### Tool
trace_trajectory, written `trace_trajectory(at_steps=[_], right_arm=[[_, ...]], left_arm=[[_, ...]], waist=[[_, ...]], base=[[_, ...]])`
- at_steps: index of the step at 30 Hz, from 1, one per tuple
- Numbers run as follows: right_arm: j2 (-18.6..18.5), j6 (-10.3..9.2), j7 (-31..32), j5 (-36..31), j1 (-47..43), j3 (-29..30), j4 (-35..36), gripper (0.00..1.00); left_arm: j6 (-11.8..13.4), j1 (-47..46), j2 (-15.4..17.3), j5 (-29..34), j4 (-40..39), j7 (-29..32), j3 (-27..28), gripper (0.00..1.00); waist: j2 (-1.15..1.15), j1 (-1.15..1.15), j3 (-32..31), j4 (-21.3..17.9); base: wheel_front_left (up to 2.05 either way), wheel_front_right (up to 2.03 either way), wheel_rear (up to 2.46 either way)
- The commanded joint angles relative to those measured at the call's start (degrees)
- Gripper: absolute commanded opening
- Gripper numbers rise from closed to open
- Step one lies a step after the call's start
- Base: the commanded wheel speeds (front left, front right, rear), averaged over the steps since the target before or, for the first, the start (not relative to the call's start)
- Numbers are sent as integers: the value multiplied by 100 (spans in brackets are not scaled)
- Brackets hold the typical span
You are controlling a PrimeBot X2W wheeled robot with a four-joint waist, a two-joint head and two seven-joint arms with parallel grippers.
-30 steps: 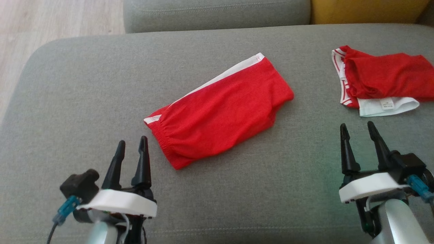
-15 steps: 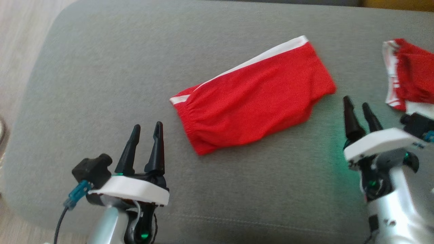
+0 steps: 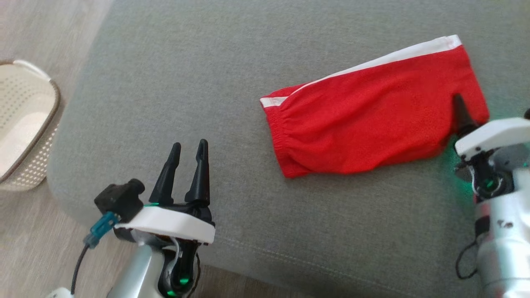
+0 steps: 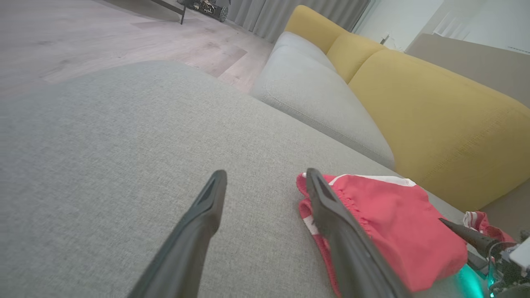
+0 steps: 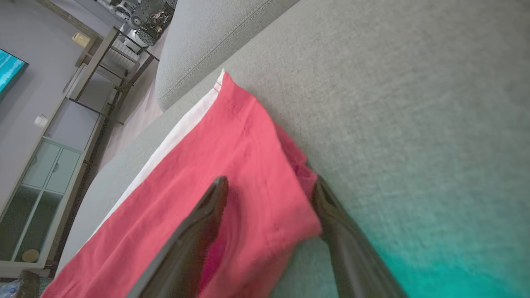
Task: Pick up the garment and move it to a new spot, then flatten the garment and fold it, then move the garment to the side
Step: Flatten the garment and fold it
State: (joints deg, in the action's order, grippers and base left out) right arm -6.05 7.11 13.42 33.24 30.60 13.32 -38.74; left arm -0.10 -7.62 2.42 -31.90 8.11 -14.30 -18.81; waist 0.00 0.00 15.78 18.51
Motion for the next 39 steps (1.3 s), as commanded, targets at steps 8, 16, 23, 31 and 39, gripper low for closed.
trace_trajectory(at_steps=[8,16,23,31,39], right_arm=[[43,37,261,-348,462,-109,-496,95],[-55,37,-103,-318,463,-514,-271,0],[-267,37,-743,-287,382,-626,-172,0],[-320,37,-1320,-631,14,-106,-257,0],[180,37,-1561,-1565,-464,1108,-19,0]], left_arm=[[63,-265,46,-88,-267,-70,78,100],[80,-310,46,-95,-269,-70,48,100],[60,-294,46,-72,-198,-70,79,100],[51,-190,46,-27,-153,-70,127,100],[23,-128,46,6,-127,-70,126,100]], waist=[[0,0,154,164],[0,0,182,97],[0,0,41,-50],[0,0,-207,-299],[0,0,-345,-502]], base=[[0,0,0],[0,0,0],[0,0,0],[0,0,0],[0,0,0]])
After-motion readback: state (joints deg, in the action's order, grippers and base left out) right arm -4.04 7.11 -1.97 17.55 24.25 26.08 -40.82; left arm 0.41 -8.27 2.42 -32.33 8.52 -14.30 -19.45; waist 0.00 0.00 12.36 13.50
